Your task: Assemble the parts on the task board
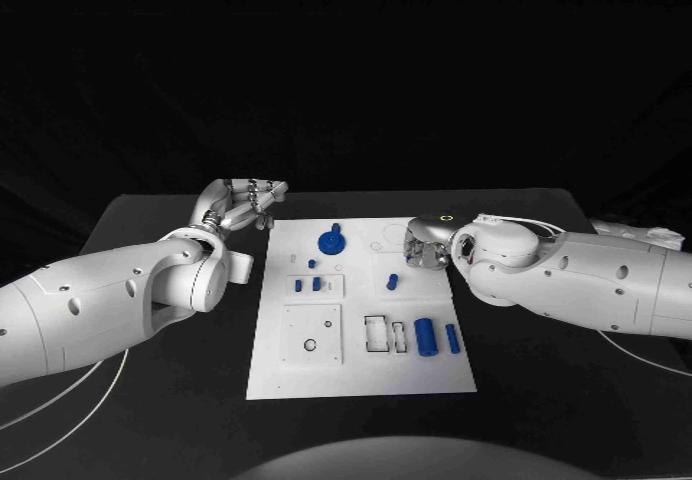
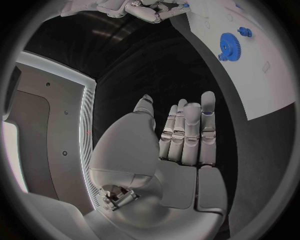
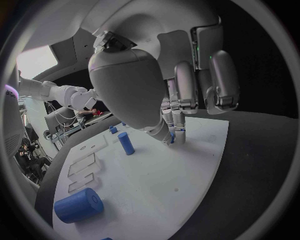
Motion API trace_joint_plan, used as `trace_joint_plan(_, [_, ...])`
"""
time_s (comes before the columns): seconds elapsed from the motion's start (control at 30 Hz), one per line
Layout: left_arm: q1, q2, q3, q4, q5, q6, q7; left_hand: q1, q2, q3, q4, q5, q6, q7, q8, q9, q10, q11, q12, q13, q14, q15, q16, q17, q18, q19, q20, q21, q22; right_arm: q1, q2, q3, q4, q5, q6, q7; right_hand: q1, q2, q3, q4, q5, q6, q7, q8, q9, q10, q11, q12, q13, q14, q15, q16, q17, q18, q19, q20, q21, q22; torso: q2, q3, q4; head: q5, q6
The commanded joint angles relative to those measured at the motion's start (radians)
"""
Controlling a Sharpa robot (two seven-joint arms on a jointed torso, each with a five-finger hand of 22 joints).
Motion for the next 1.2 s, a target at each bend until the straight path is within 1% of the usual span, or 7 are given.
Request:
trace_joint_plan(0.03, [0.000,0.001,0.001,0.002,0.003,0.006,0.004,-0.001,0.006,-0.008,0.000,0.004,-0.003,-0.001,0.005,0.002,-0.009,-0.001,0.003,0.000,0.009,0.001,0.003,-0.001,0.006,0.005,-0.002,-0.004,-0.001,-0.009,0.002,-0.006,0.002,0.003,0.040,0.000,0.007,0.006,0.006,-0.001,-0.002,0.009,-0.003,0.005,0.004,0.006,0.000,-0.004,-0.002,0.108,-0.007,0.004,0.263,-0.007,0.105,-0.008,0.004,0.263,0.000,0.0001,-0.0002,0.000,-0.002])
trace_joint_plan(0.17, [0.000,0.001,0.001,0.002,0.003,0.006,0.004,-0.001,0.006,-0.008,0.000,0.004,-0.003,-0.001,0.005,0.002,-0.009,-0.001,0.003,0.000,0.009,0.001,0.003,-0.001,0.006,0.005,-0.002,-0.004,-0.001,-0.009,0.001,-0.006,0.002,0.003,0.030,0.003,0.009,0.006,0.008,-0.003,-0.002,0.013,-0.003,0.006,0.005,0.010,0.000,-0.005,-0.002,0.108,-0.008,0.004,0.263,-0.007,0.105,-0.009,0.004,0.263,0.000,0.0002,0.0001,0.000,-0.002])
trace_joint_plan(0.4, [0.000,0.002,0.001,0.001,0.003,0.006,0.004,-0.001,0.006,-0.008,0.000,0.004,-0.003,-0.001,0.005,0.002,-0.009,-0.001,0.003,0.000,0.009,0.001,0.003,-0.001,0.006,0.005,-0.002,-0.004,-0.001,-0.010,-0.005,-0.006,0.007,0.004,-0.007,0.011,0.022,0.010,0.021,-0.015,0.002,0.027,-0.005,0.010,0.008,0.029,-0.004,-0.008,-0.002,0.108,-0.011,0.004,0.263,-0.007,0.105,-0.012,0.004,0.263,0.000,0.0003,0.0007,-0.001,0.001])
trace_joint_plan(0.6, [0.000,0.002,0.001,0.000,0.003,0.006,0.004,-0.001,0.006,-0.008,0.000,0.004,-0.003,-0.001,0.005,0.002,-0.009,-0.001,0.003,0.000,0.009,0.001,0.003,-0.001,0.006,0.005,-0.002,-0.004,-0.001,-0.010,-0.016,-0.006,0.017,0.015,-0.041,0.020,0.023,0.009,0.022,-0.016,0.002,0.029,-0.004,0.010,0.009,0.033,-0.003,-0.009,-0.001,0.108,-0.011,0.004,0.263,-0.007,0.105,-0.012,0.004,0.263,0.000,0.0004,0.0009,0.001,0.001])
trace_joint_plan(0.73, [0.000,0.002,0.001,-0.001,0.003,0.006,0.003,-0.001,0.006,-0.008,0.000,0.004,-0.003,-0.001,0.005,0.002,-0.009,-0.001,0.003,0.000,0.009,0.001,0.003,-0.001,0.006,0.005,-0.002,-0.004,-0.001,-0.010,-0.024,-0.006,0.029,0.034,-0.077,0.030,0.019,0.006,0.020,-0.015,0.000,0.032,-0.002,0.011,0.009,0.036,-0.002,-0.010,-0.002,0.108,-0.008,0.004,0.263,-0.007,0.105,-0.012,0.004,0.263,0.001,0.0006,0.0006,0.004,0.002])
trace_joint_plan(0.93, [0.000,0.003,0.001,-0.002,0.003,0.006,0.003,-0.001,0.006,-0.008,0.000,0.004,-0.003,-0.001,0.005,0.002,-0.009,-0.001,0.003,0.000,0.009,0.001,0.003,-0.001,0.006,0.005,-0.002,-0.004,-0.001,-0.007,-0.036,-0.005,0.049,0.048,-0.118,0.043,0.018,0.005,0.020,-0.015,0.000,0.032,-0.002,0.011,0.009,0.038,-0.001,-0.011,-0.002,0.108,-0.007,0.004,0.263,-0.007,0.105,-0.011,0.004,0.263,0.000,-0.0005,0.0006,0.003,0.001])
trace_joint_plan(1.2, [0.000,0.005,0.001,-0.003,0.003,0.006,0.000,-0.001,0.006,-0.008,0.000,0.004,-0.003,-0.001,0.005,0.002,-0.009,-0.001,0.003,0.000,0.009,0.001,0.003,-0.001,0.006,0.005,-0.002,-0.004,-0.001,0.002,-0.052,-0.003,0.075,0.052,-0.145,0.048,0.016,0.003,0.019,-0.014,0.000,0.033,-0.001,0.010,0.010,0.039,-0.001,-0.012,-0.002,0.108,-0.005,0.004,0.263,-0.007,0.105,-0.010,0.004,0.263,0.000,-0.0004,-0.0002,0.002,0.001])
